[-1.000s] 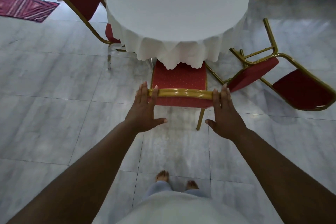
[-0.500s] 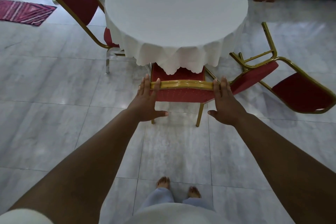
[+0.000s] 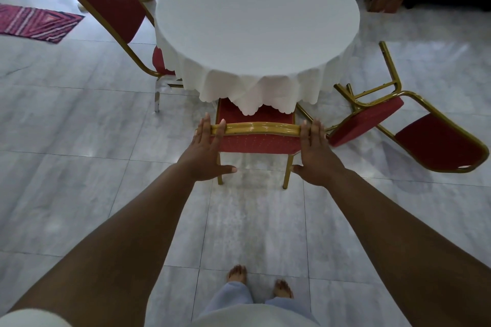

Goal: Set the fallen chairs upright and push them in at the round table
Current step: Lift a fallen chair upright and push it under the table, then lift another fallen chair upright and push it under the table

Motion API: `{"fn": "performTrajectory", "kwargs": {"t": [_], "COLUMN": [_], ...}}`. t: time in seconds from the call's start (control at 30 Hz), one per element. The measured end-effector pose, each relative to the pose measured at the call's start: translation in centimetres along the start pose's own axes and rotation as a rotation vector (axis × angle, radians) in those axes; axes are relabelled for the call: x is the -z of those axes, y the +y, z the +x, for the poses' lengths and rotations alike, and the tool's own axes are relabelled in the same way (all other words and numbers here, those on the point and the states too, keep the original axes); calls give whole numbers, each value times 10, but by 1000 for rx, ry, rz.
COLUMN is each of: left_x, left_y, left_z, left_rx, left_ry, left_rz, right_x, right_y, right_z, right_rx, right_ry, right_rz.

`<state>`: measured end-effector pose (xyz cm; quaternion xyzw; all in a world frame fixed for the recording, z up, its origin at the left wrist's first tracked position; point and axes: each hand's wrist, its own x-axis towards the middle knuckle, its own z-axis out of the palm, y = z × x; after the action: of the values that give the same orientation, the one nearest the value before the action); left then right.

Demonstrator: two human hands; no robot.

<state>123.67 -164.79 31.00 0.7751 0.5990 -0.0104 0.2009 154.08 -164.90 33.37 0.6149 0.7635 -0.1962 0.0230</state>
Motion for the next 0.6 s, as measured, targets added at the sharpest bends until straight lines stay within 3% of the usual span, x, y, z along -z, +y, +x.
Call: {"fn": "performTrajectory", "kwargs": {"t": [0.2,0.37,0.6], "left_x": [0,-1,28], "left_y": [-5,7,83], "left_z": [-2,-5,40], "left_rx": [6,-37,-153], "left_ry": [15,180,279], "left_rz": [-5,-11,50], "right_x": [-3,5,28], "right_y": [-2,8,61], "right_z": [1,-4,-45], "right_rx": [6,26,-105], "right_ry": [20,53,233], "right_rz": [-10,77,140]}}
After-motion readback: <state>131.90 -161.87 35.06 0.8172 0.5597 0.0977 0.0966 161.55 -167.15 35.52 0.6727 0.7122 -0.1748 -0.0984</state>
